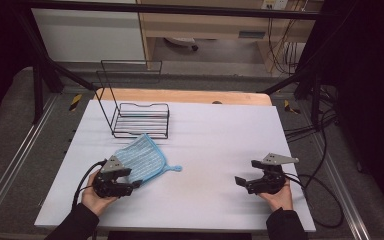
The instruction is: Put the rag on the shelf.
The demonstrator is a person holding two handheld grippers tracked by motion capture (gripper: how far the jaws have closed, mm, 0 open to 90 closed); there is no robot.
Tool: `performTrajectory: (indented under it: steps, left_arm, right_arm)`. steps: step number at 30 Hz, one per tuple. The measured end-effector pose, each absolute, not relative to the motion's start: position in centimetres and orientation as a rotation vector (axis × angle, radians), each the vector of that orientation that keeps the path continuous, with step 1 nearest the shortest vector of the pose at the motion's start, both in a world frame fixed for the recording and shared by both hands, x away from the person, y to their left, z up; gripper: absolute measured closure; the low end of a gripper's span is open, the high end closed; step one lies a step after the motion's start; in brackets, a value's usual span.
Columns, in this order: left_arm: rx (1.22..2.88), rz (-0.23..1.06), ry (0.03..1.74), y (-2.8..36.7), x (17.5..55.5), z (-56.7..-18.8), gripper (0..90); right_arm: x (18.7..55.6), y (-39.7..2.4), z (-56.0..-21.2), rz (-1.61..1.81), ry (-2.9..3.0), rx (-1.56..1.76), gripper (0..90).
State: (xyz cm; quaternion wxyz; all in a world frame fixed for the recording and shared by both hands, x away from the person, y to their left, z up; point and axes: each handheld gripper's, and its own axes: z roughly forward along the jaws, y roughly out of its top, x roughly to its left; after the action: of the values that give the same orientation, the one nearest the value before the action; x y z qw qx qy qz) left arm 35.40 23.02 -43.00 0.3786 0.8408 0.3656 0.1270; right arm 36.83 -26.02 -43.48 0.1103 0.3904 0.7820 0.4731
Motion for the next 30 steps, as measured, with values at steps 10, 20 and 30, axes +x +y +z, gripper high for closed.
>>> performTrajectory:
  steps: [10,20,30]
  left_arm:
    - [2.187,0.324,0.970,22.2,35.5,-43.9,55.0]
    - [2.202,0.330,1.005,22.1,35.7,-44.1,65.2]
    - [2.220,0.316,1.027,22.0,35.9,-43.9,77.2]
  right_arm:
    - [36.9,-25.9,-43.6,1.374,2.307,1.142,0.6]
    - [37.0,-25.9,-43.7,1.365,2.312,1.142,0.8]
    - [37.0,-25.8,-43.9,1.366,2.314,1.144,1.0]
